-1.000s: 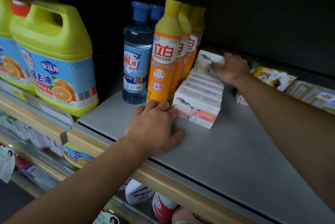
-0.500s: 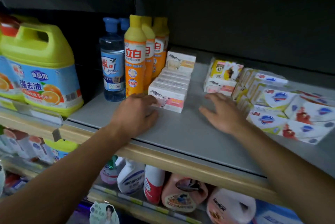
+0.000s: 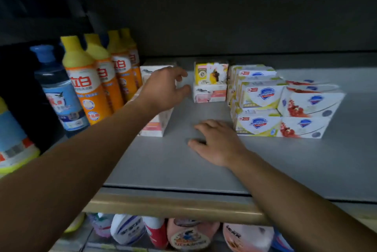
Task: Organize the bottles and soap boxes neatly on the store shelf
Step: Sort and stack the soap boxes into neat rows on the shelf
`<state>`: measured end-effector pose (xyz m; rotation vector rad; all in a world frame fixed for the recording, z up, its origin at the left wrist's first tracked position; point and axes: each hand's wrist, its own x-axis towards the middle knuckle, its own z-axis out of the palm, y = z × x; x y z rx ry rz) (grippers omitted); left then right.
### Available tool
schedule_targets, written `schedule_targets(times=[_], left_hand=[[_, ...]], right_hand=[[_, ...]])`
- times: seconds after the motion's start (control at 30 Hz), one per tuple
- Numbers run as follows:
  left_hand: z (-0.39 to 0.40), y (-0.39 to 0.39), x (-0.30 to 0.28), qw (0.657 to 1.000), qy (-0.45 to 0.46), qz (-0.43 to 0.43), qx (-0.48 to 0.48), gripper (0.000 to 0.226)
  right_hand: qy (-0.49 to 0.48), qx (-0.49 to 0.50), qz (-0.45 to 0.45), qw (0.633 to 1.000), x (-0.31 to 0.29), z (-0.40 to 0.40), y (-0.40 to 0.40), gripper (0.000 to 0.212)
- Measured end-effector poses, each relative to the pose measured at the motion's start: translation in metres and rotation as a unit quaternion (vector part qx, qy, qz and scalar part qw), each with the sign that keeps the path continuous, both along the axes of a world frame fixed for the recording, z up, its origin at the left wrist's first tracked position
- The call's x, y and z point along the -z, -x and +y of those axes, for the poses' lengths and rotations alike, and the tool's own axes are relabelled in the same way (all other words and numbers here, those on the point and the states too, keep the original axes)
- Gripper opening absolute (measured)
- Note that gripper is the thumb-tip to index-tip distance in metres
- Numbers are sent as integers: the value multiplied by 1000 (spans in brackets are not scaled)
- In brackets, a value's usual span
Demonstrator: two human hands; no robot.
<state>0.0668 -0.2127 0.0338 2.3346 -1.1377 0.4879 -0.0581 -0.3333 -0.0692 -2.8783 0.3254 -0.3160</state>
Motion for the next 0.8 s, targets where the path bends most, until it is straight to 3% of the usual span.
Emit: schedule_targets(times=[0.23, 0.47, 0.6, 0.8], left_hand=[[-88, -42, 11, 999, -45, -24, -15, 53], [-119, -71, 19, 983, -113, -62, -134, 65], [-121, -71, 20, 983, -76, -93, -140, 67], [-117, -53, 10, 995, -21, -39, -93, 57]], right_hand=[[-20, 4, -26, 999, 6, -2, -5, 60], [-38, 3, -38, 999, 11, -4, -7, 59], [-37, 1, -37, 999, 10, -4, -8, 58], [-47, -4, -32, 998, 8, -3, -5, 58]])
